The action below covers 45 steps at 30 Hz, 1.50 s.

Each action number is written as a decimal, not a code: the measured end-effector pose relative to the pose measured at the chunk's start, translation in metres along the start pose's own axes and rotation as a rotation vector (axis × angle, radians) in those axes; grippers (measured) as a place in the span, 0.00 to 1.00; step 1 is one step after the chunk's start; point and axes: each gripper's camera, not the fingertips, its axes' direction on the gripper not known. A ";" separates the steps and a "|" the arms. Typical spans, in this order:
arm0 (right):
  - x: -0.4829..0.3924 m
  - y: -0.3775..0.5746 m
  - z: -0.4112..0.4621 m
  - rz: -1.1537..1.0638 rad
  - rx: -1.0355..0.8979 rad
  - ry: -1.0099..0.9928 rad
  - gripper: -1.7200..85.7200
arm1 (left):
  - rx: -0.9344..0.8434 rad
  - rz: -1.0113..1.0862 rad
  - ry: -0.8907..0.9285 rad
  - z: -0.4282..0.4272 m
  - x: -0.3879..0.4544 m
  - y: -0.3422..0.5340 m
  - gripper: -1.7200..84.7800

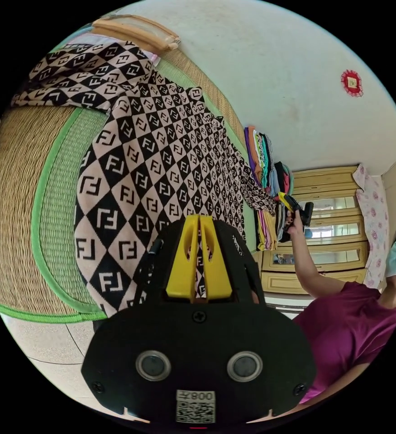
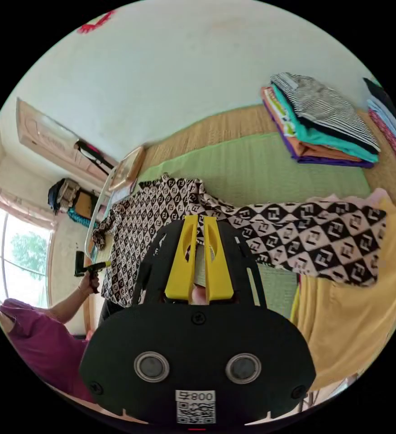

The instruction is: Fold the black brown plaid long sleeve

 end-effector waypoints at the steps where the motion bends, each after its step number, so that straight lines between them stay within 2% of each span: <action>1: -0.011 -0.016 0.042 -0.024 -0.061 -0.008 0.03 | 0.002 0.008 0.003 0.004 0.001 -0.011 0.02; 5: -0.014 -0.065 0.141 -0.015 -0.118 -0.008 0.02 | -0.002 0.034 0.012 0.017 0.004 -0.041 0.02; 11: 0.056 -0.123 0.189 0.139 -0.119 0.063 0.02 | 0.002 0.035 -0.019 0.034 -0.010 -0.078 0.02; 20: 0.093 -0.130 0.205 0.167 -0.064 0.013 0.02 | 0.271 0.029 -0.142 -0.011 -0.028 -0.160 0.02; 23: 0.097 -0.128 0.207 0.172 -0.037 -0.014 0.02 | 0.312 -0.046 -0.275 -0.024 -0.047 -0.185 0.02; 25: 0.100 -0.130 0.208 0.176 -0.030 -0.032 0.02 | 0.289 -0.130 -0.480 -0.028 -0.066 -0.195 0.02; 26: 0.102 -0.133 0.208 0.179 -0.026 -0.041 0.02 | 0.268 -0.140 -0.524 -0.028 -0.071 -0.196 0.02; 30: 0.100 -0.142 0.210 0.176 -0.022 -0.047 0.02 | 0.303 -0.169 -0.481 -0.032 -0.080 -0.189 0.02; 35: 0.093 -0.149 0.209 0.167 -0.008 -0.056 0.02 | 0.349 0.018 -0.406 -0.023 -0.040 -0.216 0.02; 38: 0.087 -0.149 0.205 0.155 0.004 -0.054 0.02 | 0.299 0.078 -0.457 0.001 -0.030 -0.260 0.02; 41: 0.076 -0.151 0.194 0.132 0.024 -0.069 0.02 | 0.217 0.032 -0.603 0.023 -0.045 -0.304 0.02; 45: 0.048 -0.148 0.168 0.057 0.070 -0.091 0.02 | 0.286 -0.073 -0.478 0.018 -0.068 -0.317 0.02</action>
